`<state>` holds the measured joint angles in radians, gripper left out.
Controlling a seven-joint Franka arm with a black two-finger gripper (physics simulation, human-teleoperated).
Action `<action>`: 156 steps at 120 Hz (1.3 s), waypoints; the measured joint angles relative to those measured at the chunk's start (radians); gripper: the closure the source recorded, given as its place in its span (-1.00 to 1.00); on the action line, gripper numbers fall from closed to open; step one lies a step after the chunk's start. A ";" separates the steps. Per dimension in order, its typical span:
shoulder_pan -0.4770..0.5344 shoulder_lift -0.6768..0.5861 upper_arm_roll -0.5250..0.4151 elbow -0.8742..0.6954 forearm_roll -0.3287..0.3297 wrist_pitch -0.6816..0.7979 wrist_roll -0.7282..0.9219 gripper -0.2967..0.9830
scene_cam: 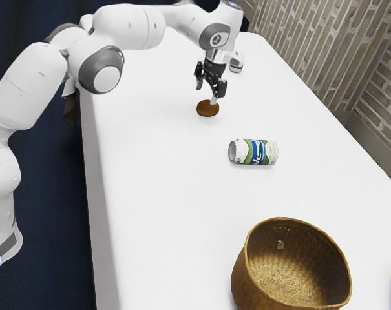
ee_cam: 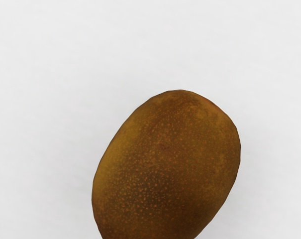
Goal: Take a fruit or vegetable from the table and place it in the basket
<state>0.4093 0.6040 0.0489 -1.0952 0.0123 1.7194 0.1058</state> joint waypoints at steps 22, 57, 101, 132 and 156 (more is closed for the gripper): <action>0.000 0.009 -0.003 -0.009 0.001 0.017 0.041 -0.54; 0.000 0.055 -0.015 -0.007 0.000 0.066 0.116 -0.54; 0.002 0.087 -0.015 -0.003 0.000 0.099 0.171 -0.54; 0.006 0.102 -0.014 -0.004 -0.005 0.116 0.191 -0.23; -0.022 0.030 -0.014 -0.010 -0.001 0.118 0.200 0.18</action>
<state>0.3872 0.6339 0.0354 -1.1051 0.0116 1.8372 0.3060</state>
